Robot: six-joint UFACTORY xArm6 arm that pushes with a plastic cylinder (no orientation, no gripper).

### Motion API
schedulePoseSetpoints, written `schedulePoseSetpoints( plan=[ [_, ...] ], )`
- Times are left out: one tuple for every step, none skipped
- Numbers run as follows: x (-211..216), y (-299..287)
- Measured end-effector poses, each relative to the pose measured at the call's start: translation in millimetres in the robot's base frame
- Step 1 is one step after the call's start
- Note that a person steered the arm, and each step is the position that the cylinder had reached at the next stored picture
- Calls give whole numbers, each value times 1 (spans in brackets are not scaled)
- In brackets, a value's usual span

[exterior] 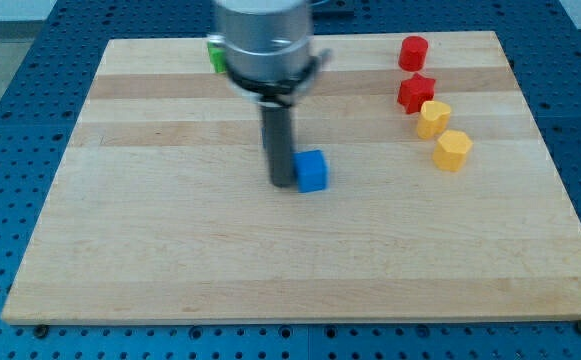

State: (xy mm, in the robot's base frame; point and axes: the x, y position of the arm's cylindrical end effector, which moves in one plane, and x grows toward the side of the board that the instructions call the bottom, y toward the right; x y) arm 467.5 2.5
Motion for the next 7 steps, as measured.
schedulePoseSetpoints(
  plan=[
    [0, 4],
    [-20, -17],
    [-22, 34],
    [4, 63],
    [14, 78],
    [39, 31],
    [54, 52]
  ],
)
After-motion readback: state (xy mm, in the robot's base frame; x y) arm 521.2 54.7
